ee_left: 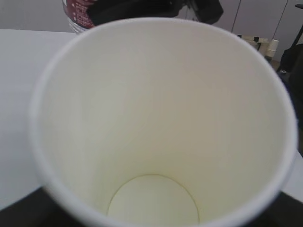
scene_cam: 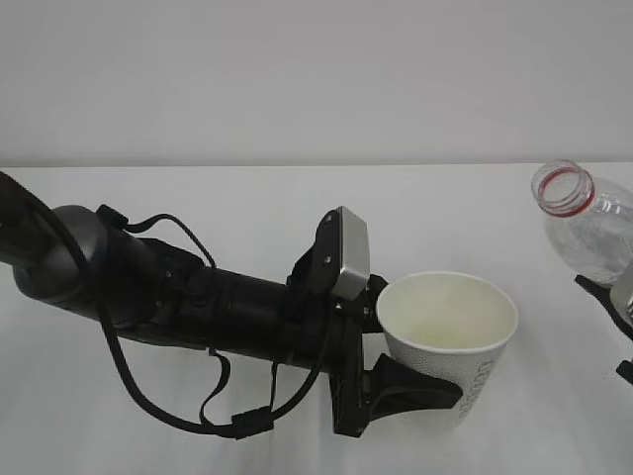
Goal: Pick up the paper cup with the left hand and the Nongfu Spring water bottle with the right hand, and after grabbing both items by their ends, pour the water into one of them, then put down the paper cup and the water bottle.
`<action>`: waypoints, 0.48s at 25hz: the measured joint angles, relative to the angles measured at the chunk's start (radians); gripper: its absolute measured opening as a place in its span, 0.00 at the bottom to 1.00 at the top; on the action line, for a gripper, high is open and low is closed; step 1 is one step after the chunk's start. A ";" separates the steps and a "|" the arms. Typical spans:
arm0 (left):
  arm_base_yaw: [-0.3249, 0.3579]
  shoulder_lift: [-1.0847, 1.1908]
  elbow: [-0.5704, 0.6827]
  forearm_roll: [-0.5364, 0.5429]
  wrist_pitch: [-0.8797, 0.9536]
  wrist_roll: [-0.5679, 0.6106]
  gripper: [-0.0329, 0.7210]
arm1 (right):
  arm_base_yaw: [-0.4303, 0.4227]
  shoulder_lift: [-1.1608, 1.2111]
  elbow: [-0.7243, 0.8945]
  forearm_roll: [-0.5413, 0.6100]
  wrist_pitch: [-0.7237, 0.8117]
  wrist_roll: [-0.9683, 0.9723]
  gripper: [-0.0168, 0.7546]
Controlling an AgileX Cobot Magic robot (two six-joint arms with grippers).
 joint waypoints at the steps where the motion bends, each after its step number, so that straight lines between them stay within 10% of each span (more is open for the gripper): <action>1: 0.000 0.000 0.000 0.002 -0.002 -0.002 0.75 | 0.000 0.000 0.000 0.000 0.000 -0.004 0.61; 12: 0.000 0.000 0.000 0.051 -0.025 -0.041 0.75 | 0.000 0.000 0.000 0.007 -0.023 -0.079 0.61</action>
